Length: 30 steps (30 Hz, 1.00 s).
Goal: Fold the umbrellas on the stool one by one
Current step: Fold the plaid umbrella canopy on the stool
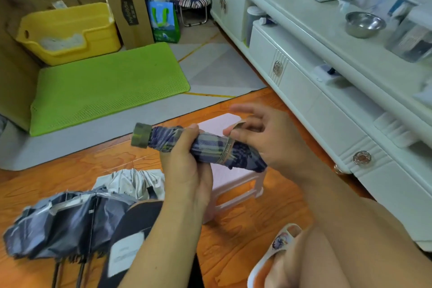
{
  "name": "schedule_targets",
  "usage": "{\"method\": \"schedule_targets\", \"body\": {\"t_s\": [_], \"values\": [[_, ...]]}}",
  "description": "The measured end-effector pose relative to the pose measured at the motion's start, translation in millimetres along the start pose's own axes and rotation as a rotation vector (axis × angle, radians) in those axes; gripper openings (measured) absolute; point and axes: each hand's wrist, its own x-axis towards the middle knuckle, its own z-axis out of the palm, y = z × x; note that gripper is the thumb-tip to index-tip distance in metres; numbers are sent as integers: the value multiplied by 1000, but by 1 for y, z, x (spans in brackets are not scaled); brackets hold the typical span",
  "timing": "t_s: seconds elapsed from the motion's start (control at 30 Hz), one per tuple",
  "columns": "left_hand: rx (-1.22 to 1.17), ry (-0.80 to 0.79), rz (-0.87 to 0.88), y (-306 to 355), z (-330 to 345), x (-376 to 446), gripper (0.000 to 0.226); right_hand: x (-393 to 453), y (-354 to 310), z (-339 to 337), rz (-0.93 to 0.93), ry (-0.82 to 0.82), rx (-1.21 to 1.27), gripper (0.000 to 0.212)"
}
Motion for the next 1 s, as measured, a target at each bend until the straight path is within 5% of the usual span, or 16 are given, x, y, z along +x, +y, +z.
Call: {"method": "schedule_targets", "body": {"t_s": [0.13, 0.33, 0.7, 0.83, 1.0], "values": [[-78, -20, -31, -21, -8, -12, 22, 3, 4, -2, 64, -54, -83, 8], [-116, 20, -78, -20, 7, -16, 23, 5, 5, -10, 19, -35, -130, 4], [99, -326, -218, 23, 79, 3, 35, 5, -7, -40, -92, 127, -180, 5], [82, -398, -250, 32, 56, 11, 30, 5, 7, -17, 46, -95, -367, 14], [26, -523, -267, 60, 34, 19, 31, 3, -1, 7, -4, -218, -197, 23]]}}
